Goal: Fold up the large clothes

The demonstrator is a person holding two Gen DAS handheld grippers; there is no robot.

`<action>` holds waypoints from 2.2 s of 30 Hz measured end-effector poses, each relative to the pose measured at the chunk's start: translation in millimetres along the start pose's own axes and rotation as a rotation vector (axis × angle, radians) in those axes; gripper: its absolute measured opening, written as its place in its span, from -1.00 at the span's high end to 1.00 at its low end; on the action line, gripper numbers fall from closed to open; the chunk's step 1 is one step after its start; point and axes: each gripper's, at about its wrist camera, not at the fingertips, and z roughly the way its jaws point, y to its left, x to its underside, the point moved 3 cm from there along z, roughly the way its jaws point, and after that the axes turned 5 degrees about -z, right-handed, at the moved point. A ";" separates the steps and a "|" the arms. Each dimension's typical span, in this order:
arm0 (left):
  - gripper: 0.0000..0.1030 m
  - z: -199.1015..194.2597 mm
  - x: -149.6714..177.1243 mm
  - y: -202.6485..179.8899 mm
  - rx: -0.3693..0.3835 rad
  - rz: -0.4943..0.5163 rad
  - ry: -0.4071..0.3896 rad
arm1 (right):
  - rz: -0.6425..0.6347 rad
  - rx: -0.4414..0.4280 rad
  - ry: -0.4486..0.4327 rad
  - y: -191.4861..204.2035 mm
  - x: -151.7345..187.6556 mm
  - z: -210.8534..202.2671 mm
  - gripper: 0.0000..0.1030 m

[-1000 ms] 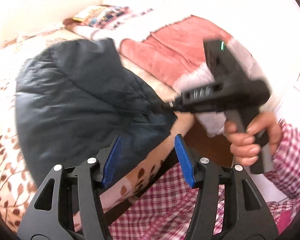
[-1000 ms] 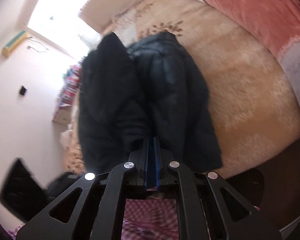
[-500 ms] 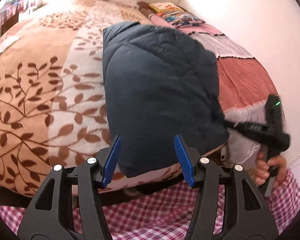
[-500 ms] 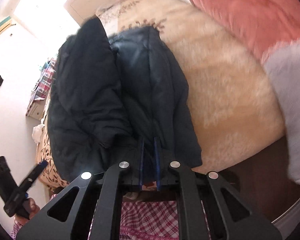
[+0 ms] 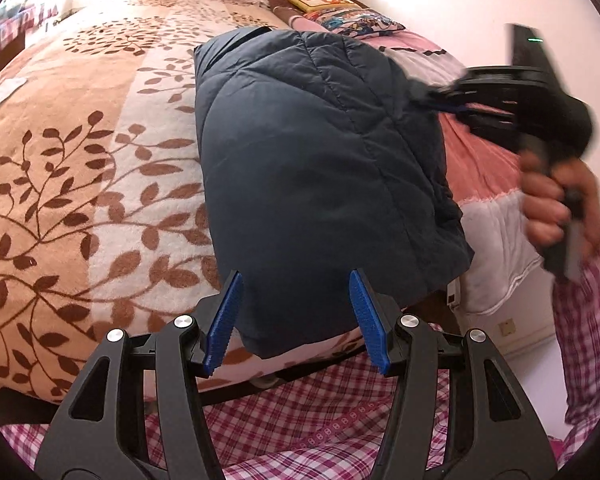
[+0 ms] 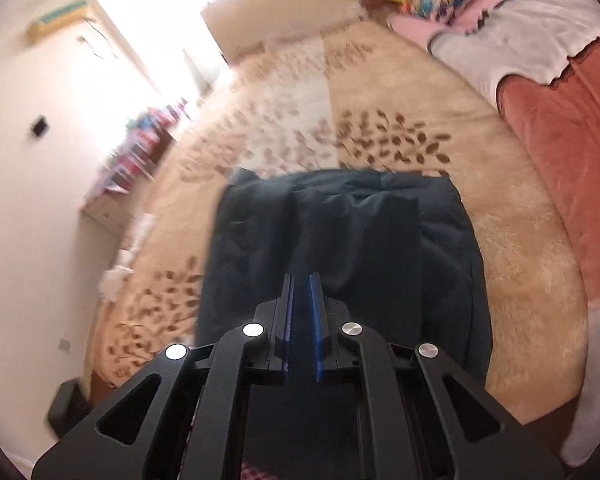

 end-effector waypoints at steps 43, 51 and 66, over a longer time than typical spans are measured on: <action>-0.46 32.3 -48.6 -5.6 0.063 -0.196 0.056 | 0.201 0.086 0.131 -99.1 27.8 74.8 1.00; -0.49 39.2 -49.5 0.7 0.038 -0.213 0.072 | 0.222 0.018 0.100 -92.8 23.6 55.3 0.87; -0.53 42.3 -50.2 2.1 0.030 -0.209 0.080 | 0.201 -0.037 -0.030 -85.1 40.9 -15.2 -0.14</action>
